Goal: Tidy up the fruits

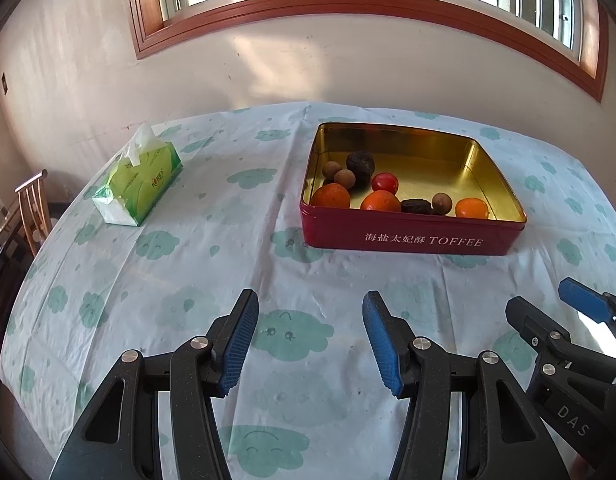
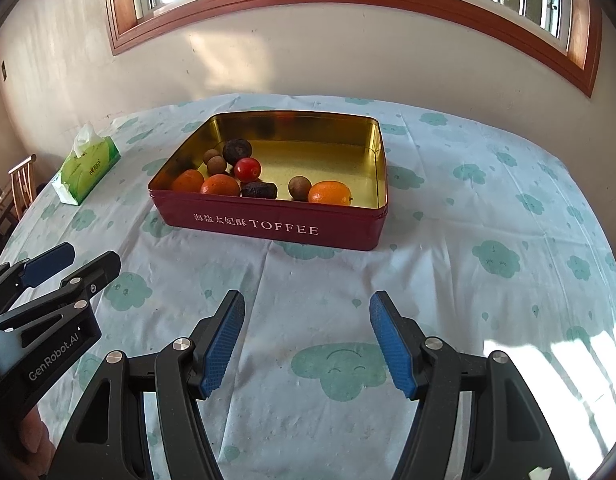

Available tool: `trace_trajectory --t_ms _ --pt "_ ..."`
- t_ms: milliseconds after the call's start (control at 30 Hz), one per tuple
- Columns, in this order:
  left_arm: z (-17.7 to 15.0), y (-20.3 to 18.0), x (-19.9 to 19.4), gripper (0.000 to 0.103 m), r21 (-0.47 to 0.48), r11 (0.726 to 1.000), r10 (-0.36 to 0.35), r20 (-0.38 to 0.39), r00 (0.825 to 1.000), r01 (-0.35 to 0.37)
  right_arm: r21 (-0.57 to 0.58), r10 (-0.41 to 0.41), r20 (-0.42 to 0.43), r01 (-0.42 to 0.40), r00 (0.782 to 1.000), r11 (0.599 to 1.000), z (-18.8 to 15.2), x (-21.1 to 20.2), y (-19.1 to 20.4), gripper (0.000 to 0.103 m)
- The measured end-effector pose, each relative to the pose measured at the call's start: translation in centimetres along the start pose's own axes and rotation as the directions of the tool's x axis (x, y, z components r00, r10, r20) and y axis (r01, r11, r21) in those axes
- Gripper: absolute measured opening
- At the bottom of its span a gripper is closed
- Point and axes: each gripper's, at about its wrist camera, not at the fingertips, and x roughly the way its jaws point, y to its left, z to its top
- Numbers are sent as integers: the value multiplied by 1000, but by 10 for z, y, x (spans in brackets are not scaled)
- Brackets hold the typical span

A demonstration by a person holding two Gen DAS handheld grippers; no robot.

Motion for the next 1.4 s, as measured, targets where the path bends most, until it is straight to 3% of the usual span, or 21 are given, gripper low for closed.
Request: trace_trajectory --t_ms 1400 --pt "1 -4 2 56 15 1000 -22 -5 1000 22 -7 -2 -13 1 1000 1000 -1 4 2 63"
